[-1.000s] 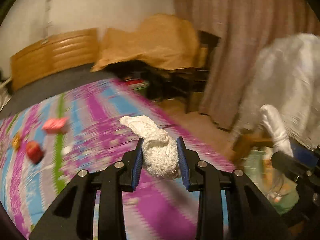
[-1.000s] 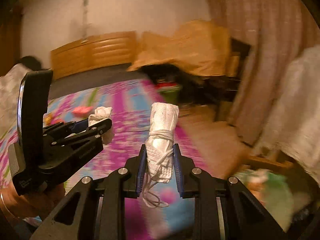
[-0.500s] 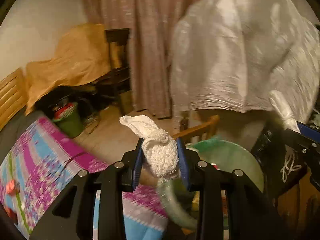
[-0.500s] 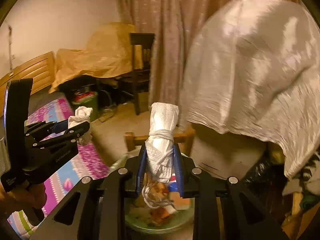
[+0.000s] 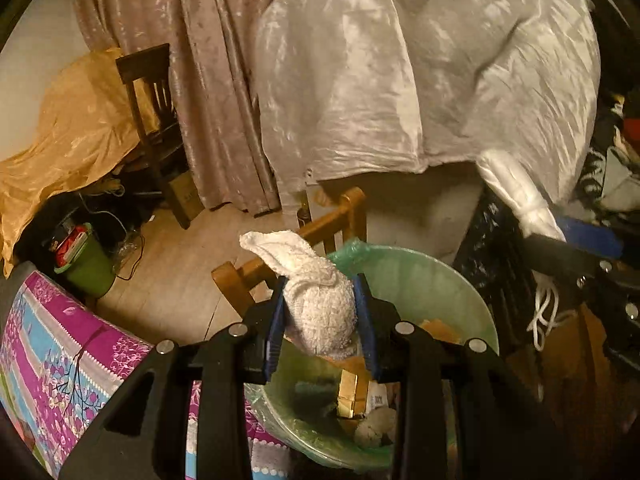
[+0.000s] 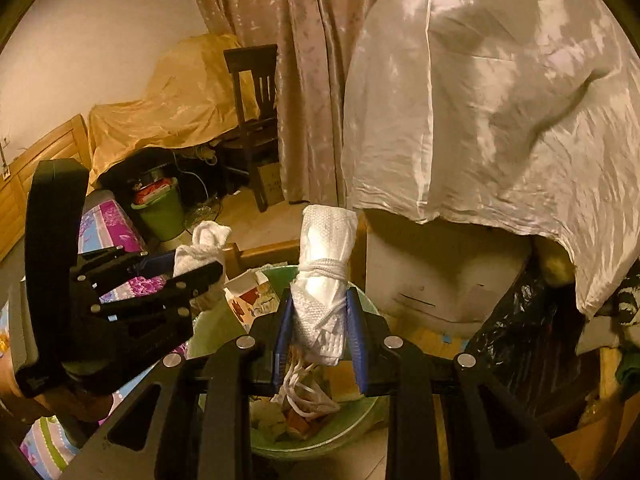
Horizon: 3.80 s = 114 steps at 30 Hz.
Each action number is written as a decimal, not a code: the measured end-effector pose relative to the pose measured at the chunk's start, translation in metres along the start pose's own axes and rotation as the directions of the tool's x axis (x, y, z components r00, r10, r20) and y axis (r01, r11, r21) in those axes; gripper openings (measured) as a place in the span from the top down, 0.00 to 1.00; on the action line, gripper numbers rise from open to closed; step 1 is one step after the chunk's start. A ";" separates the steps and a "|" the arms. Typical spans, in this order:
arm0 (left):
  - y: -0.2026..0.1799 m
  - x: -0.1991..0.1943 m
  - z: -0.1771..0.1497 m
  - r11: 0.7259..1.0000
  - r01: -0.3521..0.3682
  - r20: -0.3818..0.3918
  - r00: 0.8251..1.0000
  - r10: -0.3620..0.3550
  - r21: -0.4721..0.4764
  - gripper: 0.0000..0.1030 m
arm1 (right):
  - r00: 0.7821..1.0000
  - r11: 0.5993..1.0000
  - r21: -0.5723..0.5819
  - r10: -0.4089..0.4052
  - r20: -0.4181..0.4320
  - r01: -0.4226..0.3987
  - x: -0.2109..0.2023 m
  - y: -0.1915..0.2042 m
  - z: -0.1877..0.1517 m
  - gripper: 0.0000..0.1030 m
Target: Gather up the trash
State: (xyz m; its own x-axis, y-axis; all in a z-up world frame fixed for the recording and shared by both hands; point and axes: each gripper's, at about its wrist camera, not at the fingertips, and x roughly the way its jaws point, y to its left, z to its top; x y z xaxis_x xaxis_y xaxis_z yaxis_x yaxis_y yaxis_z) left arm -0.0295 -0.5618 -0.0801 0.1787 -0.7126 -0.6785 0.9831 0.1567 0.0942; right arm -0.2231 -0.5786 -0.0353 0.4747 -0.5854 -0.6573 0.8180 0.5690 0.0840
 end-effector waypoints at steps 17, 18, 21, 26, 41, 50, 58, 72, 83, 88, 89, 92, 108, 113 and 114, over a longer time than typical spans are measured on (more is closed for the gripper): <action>-0.002 0.005 -0.001 1.000 -0.012 -0.021 1.000 0.012 0.013 0.70 | 0.999 1.000 0.020 0.017 -0.030 -0.017 0.006 0.000 -0.008 0.74; -0.002 0.005 -0.001 1.000 -0.011 -0.022 1.000 0.011 0.013 0.70 | 0.999 1.000 0.020 0.019 -0.029 -0.018 0.006 0.001 -0.007 0.74; -0.002 0.004 0.000 1.000 -0.011 -0.020 1.000 0.012 0.012 0.70 | 0.999 0.999 0.027 0.033 -0.033 -0.032 0.006 0.001 -0.006 0.74; -0.003 0.003 0.001 1.000 -0.010 -0.016 1.000 0.010 0.016 0.70 | 0.998 0.999 0.026 0.046 -0.038 -0.045 0.009 0.003 -0.002 0.74; 0.000 0.006 0.002 1.000 -0.015 -0.025 1.000 0.014 -0.028 0.33 | 0.998 0.999 0.022 0.031 -0.047 -0.030 0.019 0.000 -0.001 0.60; -0.001 -0.006 -0.004 1.000 -0.010 -0.014 1.000 0.010 -0.019 0.33 | 0.999 0.998 0.061 -0.031 -0.033 0.033 0.001 -0.008 -0.016 0.60; 0.002 -0.048 -0.027 0.998 0.037 0.051 0.998 -0.035 -0.046 0.18 | 0.971 0.981 0.105 -0.176 0.161 0.160 -0.062 -0.001 -0.043 0.07; 0.032 -0.124 -0.071 0.970 0.230 0.175 0.961 -0.215 -0.074 0.08 | 0.908 0.950 0.046 -0.310 0.283 0.310 -0.131 0.035 -0.073 0.05; 0.028 -0.141 -0.081 0.991 0.136 0.216 0.968 -0.131 -0.009 0.08 | 0.935 0.973 0.054 -0.232 0.269 0.226 -0.131 0.039 -0.079 0.05; 0.031 -0.138 -0.082 0.993 0.120 0.201 0.973 -0.114 -0.020 0.08 | 0.938 0.973 0.040 -0.229 0.260 0.227 -0.125 0.039 -0.082 0.05; 0.031 -0.136 -0.082 0.993 0.120 0.195 0.974 -0.114 -0.019 0.08 | 0.939 0.973 0.037 -0.228 0.258 0.227 -0.123 0.039 -0.083 0.05; 0.032 -0.131 -0.083 0.994 0.103 0.181 0.979 -0.095 -0.033 0.07 | 0.937 0.972 0.023 -0.232 0.260 0.235 -0.119 0.040 -0.084 0.05; 0.022 -0.112 -0.079 0.993 0.110 0.095 0.990 -0.106 -0.031 0.06 | 0.932 0.970 0.034 -0.241 0.272 0.241 -0.111 0.033 -0.081 0.05; 0.019 -0.110 -0.079 0.996 0.086 0.104 0.991 -0.082 -0.028 0.06 | 0.929 0.968 0.045 -0.251 0.271 0.249 -0.110 0.028 -0.082 0.05; 0.017 -0.110 -0.079 0.997 0.075 0.108 0.991 -0.073 -0.016 0.06 | 0.928 0.967 0.048 -0.254 0.272 0.250 -0.110 0.027 -0.082 0.05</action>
State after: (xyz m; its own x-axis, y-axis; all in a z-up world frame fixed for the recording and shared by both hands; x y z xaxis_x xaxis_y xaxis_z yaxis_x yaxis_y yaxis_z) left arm -0.0352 -0.4267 -0.0609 0.1094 -0.7916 -0.6011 0.9931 0.1134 0.0314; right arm -0.2796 -0.4517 -0.0222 0.3212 -0.8448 -0.4279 0.9255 0.3759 -0.0474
